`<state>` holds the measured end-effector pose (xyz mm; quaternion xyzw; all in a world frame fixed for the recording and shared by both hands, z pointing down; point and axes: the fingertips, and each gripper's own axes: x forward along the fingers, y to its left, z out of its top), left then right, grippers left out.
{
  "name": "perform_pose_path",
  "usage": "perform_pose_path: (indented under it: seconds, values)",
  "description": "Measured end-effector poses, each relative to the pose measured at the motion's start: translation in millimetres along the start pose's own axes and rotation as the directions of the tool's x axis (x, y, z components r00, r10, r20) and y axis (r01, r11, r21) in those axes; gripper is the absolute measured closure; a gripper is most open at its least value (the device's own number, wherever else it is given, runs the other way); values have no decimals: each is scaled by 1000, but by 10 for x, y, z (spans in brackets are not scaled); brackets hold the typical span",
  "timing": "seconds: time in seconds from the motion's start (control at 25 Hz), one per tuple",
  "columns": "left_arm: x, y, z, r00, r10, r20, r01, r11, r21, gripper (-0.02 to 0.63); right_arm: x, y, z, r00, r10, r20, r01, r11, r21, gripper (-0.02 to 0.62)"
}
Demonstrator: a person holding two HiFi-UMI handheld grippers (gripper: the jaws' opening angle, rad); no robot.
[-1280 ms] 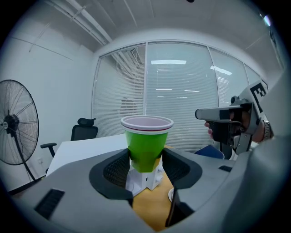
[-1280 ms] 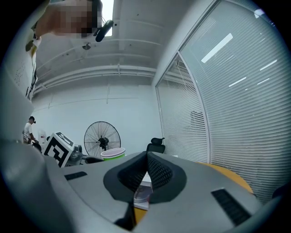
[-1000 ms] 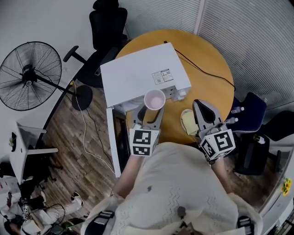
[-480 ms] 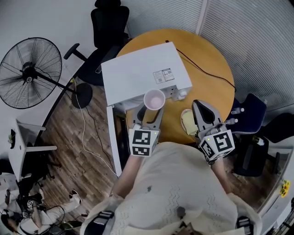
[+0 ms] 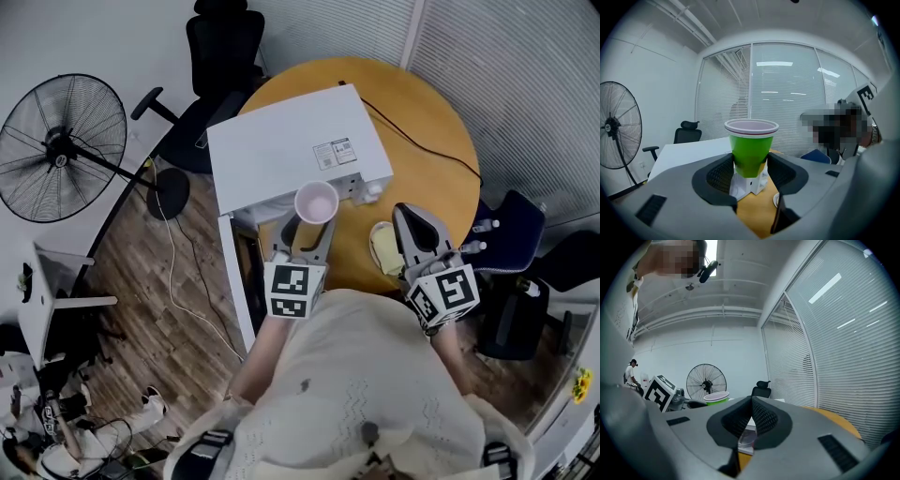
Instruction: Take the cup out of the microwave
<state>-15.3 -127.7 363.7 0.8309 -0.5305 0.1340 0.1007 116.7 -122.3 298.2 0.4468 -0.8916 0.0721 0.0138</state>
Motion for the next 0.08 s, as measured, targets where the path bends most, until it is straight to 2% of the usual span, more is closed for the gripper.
perform_pose_path:
  seconds: [0.08]
  values:
    - [1, -6, 0, 1000, -1, -1, 1, 1000, 1, 359, 0, 1, -3, 1000, 0, -1, 0, 1000, 1, 588]
